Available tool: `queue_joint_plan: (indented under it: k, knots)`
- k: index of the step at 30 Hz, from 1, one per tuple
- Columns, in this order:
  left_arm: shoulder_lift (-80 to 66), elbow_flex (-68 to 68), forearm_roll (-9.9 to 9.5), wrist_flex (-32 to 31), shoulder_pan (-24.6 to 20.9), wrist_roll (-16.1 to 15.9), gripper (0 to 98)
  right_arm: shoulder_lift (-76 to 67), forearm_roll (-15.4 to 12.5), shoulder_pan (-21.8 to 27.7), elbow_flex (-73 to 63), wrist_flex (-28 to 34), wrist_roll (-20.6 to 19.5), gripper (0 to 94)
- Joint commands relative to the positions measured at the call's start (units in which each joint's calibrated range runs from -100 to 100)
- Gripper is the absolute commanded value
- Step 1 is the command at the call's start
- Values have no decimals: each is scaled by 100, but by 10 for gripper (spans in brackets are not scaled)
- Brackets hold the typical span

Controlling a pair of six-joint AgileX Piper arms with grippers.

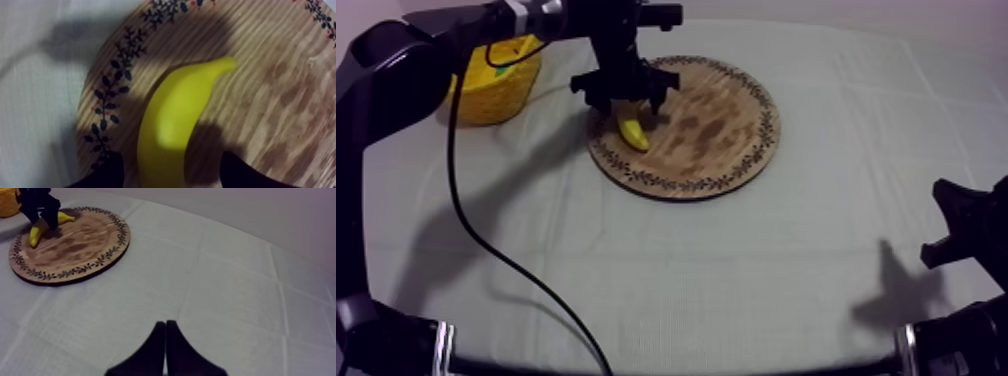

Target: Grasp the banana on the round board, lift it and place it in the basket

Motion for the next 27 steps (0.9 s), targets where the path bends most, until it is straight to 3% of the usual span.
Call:
queue_joint_plan:
  k: [1, 14, 20, 27]
  knots:
    - [26, -13, -23, -24, -7, 14, 686, 0, 0, 0, -3, -3, 1, 3]
    - [88, 100, -71, -385, -40, -71, 514, 0, 0, 0, -3, -3, 1, 3]
    - [82, 141, -68, -497, -51, -244, 282, 0, 0, 0, -3, -3, 1, 3]
    - [38, 185, -61, -536, -65, -323, 198, 0, 0, 0, -3, -3, 1, 3]
